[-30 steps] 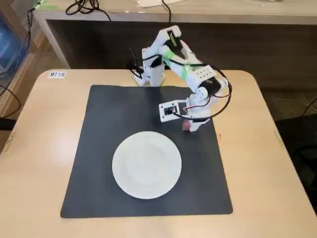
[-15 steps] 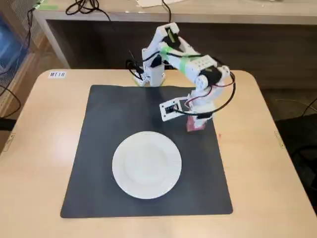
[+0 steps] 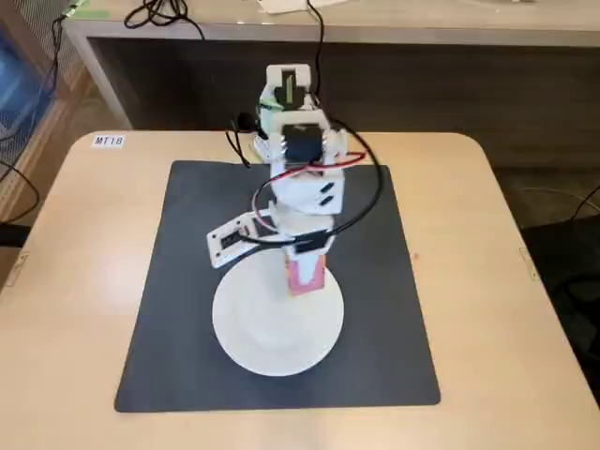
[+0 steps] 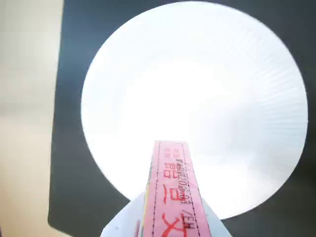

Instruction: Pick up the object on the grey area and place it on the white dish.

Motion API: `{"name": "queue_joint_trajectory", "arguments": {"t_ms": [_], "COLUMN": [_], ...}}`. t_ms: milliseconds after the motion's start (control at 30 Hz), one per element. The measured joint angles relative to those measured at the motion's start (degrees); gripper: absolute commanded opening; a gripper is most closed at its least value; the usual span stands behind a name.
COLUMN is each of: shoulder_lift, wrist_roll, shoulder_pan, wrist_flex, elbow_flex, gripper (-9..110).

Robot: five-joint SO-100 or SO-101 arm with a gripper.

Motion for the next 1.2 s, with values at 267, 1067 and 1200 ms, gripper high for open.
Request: {"name": "queue_joint_trajectory", "arguments": {"t_ms": [267,1067,1200], "shoulder_lift": [-5.10,-10.63,-8.44], "wrist_roll": [-0.35,-0.44,-0.44], "shoulder_pan": [1.41,1.32,1.32], "wrist_flex": [-0.09,-0.09,-0.09], "elbow_flex": [3.16,3.60,6.06], "gripper": [0,39,45]}}
